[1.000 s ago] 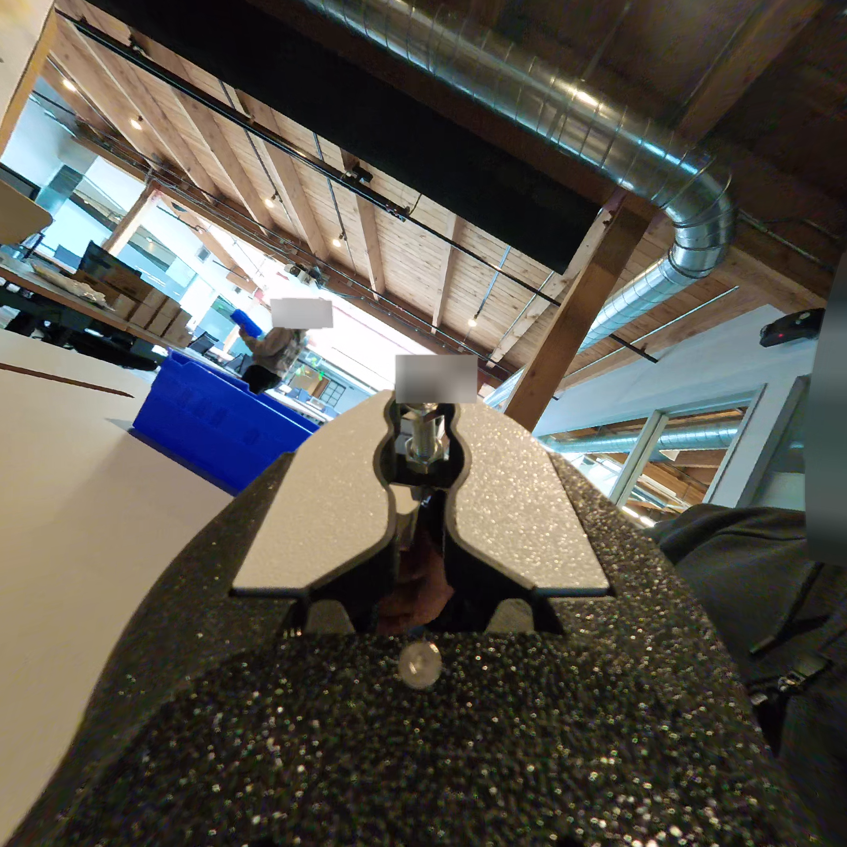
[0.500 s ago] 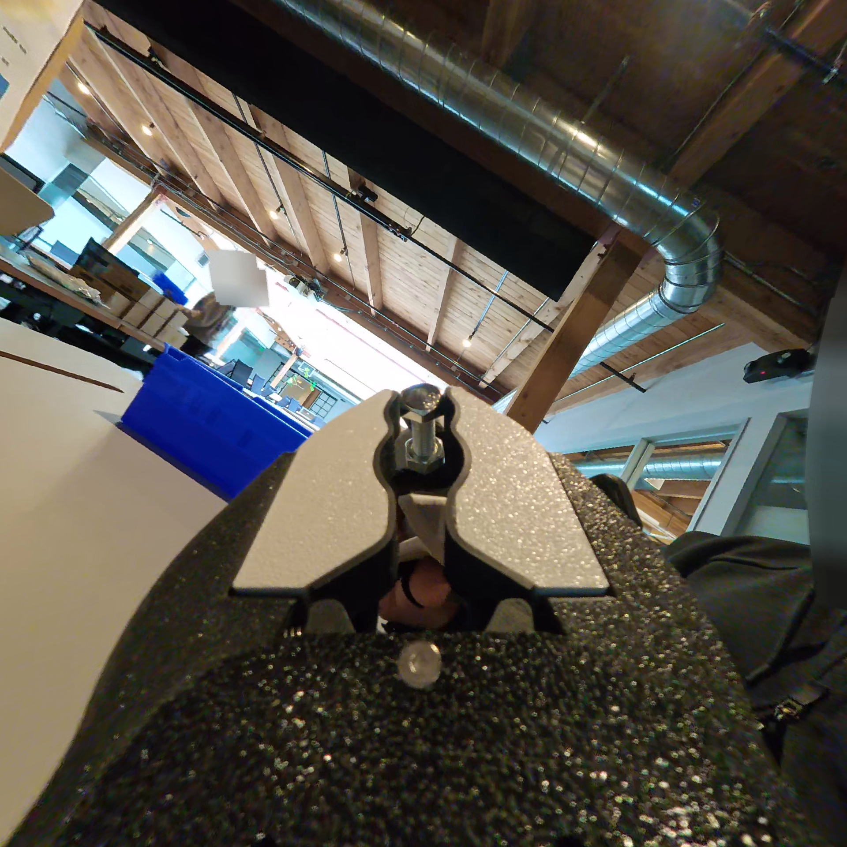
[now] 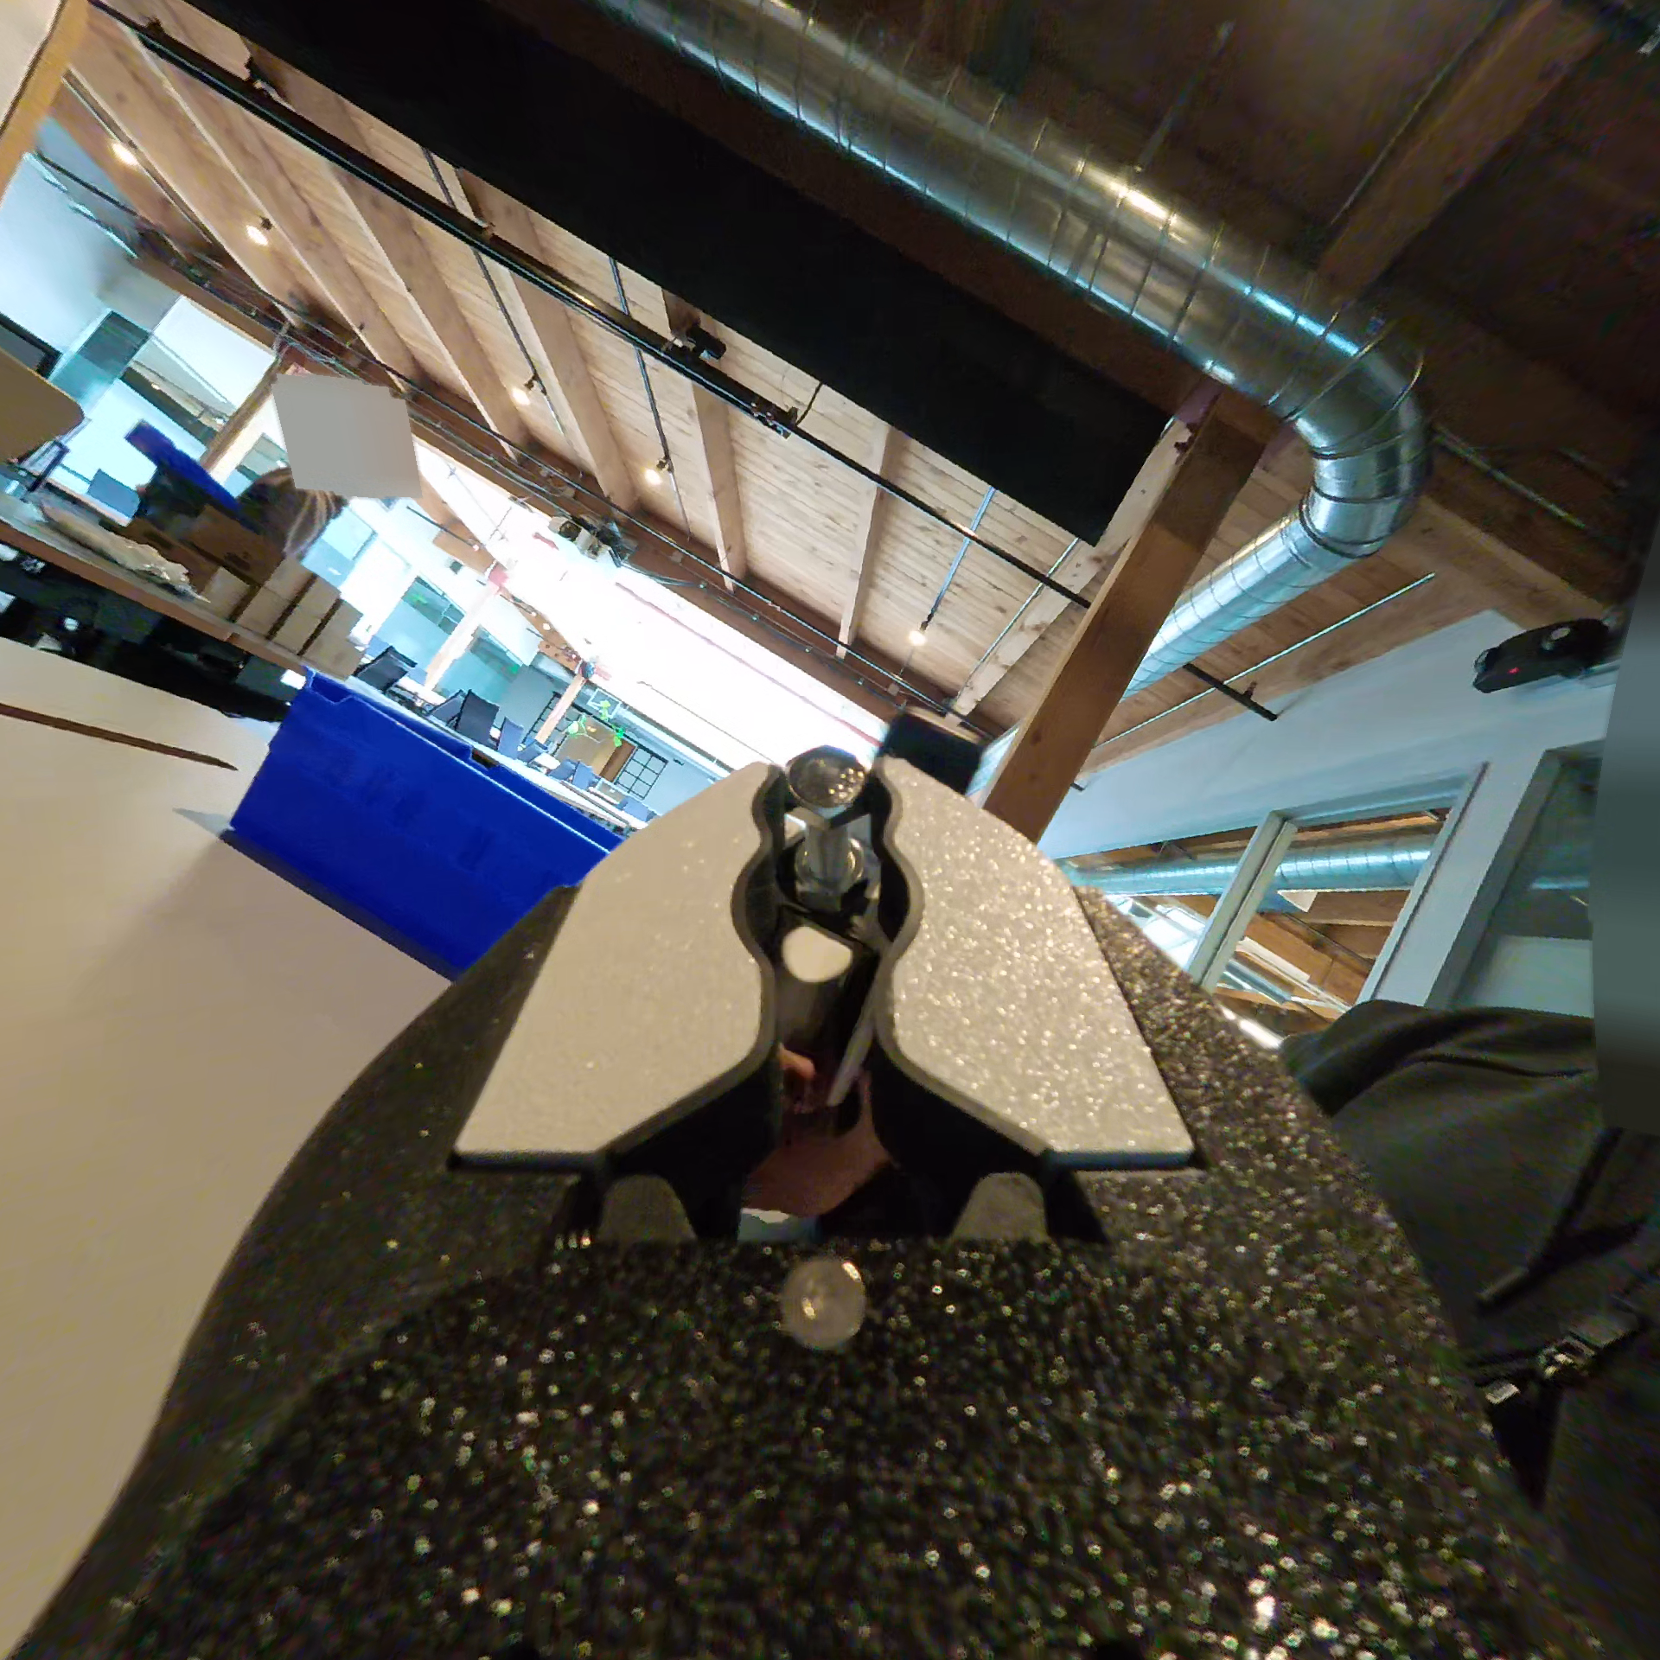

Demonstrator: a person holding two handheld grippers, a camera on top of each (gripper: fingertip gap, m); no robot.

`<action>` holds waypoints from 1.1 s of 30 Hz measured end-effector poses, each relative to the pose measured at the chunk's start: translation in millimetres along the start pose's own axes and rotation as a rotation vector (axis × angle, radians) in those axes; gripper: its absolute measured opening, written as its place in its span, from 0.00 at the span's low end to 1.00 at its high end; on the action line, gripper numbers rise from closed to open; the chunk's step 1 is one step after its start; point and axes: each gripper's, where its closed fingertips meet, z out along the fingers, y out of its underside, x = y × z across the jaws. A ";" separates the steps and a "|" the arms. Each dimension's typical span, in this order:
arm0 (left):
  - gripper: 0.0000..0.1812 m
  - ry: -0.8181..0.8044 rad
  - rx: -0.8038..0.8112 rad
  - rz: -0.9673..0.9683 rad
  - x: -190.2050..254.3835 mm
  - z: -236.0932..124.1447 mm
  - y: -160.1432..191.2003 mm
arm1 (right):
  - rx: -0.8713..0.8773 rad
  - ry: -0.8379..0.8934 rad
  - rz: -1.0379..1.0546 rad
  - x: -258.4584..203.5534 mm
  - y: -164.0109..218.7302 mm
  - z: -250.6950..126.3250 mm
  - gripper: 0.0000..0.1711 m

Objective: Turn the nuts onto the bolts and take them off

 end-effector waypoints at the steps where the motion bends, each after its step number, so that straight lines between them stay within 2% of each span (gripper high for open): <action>1: 0.09 -0.001 -0.002 0.006 0.4 0.1 -0.1 | 0.027 -0.069 0.131 -1.8 -1.5 0.0 0.12; 3: 0.09 -0.002 -0.003 0.015 0.8 0.3 -0.2 | 0.066 -0.186 0.320 -5.1 -3.0 -0.3 0.12; 5: 0.09 -0.010 0.004 0.014 -0.5 -0.5 -1.2 | 0.089 -0.202 0.348 -3.9 -2.7 -0.4 0.14; 6: 0.09 -0.010 0.017 0.010 -0.9 -1.8 -3.2 | 0.081 -0.162 0.306 -0.9 -1.1 0.3 0.19; 9: 0.09 -0.001 0.062 -0.012 -1.7 -6.2 -9.7 | 0.008 0.049 0.023 12.8 3.7 0.7 0.30; 15: 0.09 0.000 0.052 -0.036 -3.2 -5.4 -6.8 | -0.087 0.341 -0.594 16.3 -2.7 -4.6 0.25; 20: 0.09 0.018 0.063 -0.077 -4.3 -5.6 -6.5 | -0.142 0.424 -0.809 11.3 -0.5 -1.2 0.22; 25: 0.09 0.023 0.044 -0.084 -3.9 -2.9 -2.8 | -0.141 0.426 -0.817 10.5 -0.4 -2.2 0.10; 28: 0.09 0.014 0.040 -0.071 -4.1 -3.2 -2.9 | -0.137 0.395 -0.748 9.9 0.7 -1.6 0.10; 33: 0.09 -0.008 0.030 -0.032 -4.1 -3.4 -3.2 | -0.067 0.233 -0.375 7.4 2.8 0.5 0.10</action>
